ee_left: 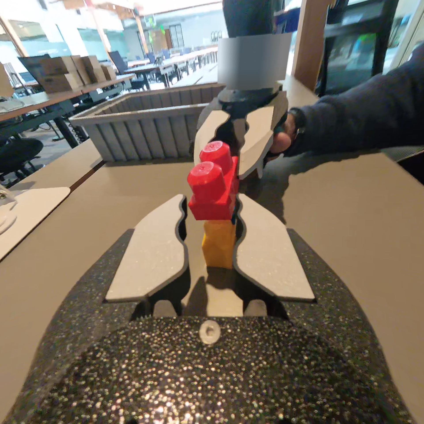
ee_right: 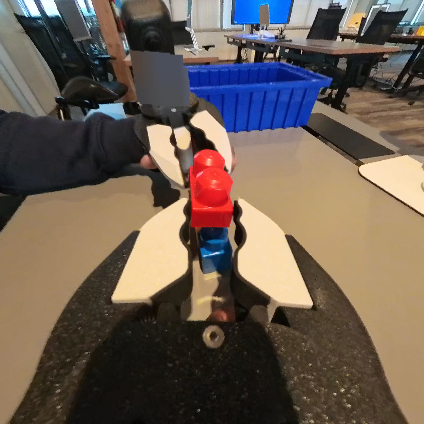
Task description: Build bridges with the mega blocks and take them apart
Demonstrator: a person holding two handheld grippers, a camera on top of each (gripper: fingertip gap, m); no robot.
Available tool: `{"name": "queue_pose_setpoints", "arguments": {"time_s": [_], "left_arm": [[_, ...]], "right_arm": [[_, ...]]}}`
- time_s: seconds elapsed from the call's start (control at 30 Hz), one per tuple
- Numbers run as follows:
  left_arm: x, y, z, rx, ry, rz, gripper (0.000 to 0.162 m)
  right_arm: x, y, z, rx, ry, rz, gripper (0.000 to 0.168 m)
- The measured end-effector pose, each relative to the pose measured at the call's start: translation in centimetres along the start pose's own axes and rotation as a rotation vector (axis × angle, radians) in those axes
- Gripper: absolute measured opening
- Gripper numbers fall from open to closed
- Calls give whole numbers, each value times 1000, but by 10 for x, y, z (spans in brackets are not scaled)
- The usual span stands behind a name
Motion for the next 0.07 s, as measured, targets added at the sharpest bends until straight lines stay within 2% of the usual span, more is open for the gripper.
{"name": "queue_pose_setpoints", "arguments": {"time_s": [0.07], "left_arm": [[-1, 4, 1, -26, -3, -33, 31]], "right_arm": [[-3, 8, 2, 2, 8, -36, 36]]}}
Point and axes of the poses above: each gripper's, where its closed fingertips meet, x back along the fingers, y out of its underside, z = x × y across the jaws, the point moved 3 cm from there along x, back along the fingers, and after that the axes turned 9 degrees about -y, right-handed, at the moved point
